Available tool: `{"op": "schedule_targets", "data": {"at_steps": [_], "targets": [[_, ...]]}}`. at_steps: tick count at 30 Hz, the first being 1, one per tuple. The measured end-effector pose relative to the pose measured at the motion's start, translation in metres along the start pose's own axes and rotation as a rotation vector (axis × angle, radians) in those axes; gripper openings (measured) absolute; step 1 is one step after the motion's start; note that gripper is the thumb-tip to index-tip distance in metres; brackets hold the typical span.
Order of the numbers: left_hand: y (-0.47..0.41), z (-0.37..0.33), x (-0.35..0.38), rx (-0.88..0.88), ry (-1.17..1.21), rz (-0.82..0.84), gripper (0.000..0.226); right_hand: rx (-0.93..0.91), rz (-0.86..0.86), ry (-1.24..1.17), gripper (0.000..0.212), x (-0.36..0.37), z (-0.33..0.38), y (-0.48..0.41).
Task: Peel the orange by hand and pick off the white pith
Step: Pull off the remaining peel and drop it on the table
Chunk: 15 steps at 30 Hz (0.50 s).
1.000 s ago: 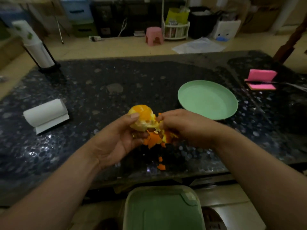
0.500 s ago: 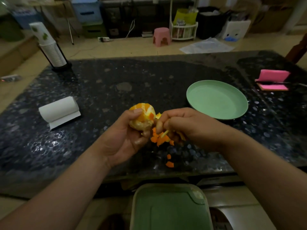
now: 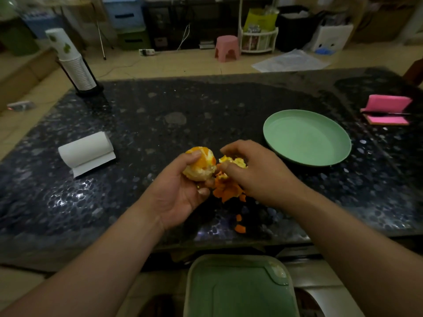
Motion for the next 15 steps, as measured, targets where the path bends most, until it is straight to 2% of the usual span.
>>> {"op": "schedule_targets", "data": {"at_steps": [2, 5, 8, 12, 15], "targets": [[-0.002, 0.001, 0.001, 0.018, -0.019, 0.012, 0.032, -0.041, -0.023, -0.182, 0.027, -0.005, 0.009, 0.009], [-0.004, 0.004, 0.006, 0.049, -0.079, 0.034, 0.033, -0.085, -0.044, -0.242, 0.018, -0.004, 0.015, 0.015], [-0.002, 0.006, 0.013, 0.102, -0.135, 0.04, 0.039, -0.103, -0.094, -0.208, 0.017, -0.005, 0.017, 0.017], [-0.001, 0.008, 0.02, 0.168, -0.191, 0.009, 0.066, -0.129, -0.129, -0.155, 0.021, -0.007, 0.018, 0.018], [-0.002, 0.009, 0.021, 0.177, -0.226, -0.007, 0.074, -0.139, -0.177, -0.101, 0.023, -0.006, 0.017, 0.017]]}}
Point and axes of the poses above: each hand's wrist, its own y-axis away from the middle knuckle, its own x-axis out of the palm, z = x × y, the point moved 2 cm from there along -y, towards the middle knuckle, and after that the axes turned 7 degrees about y, right-handed, at the moved point
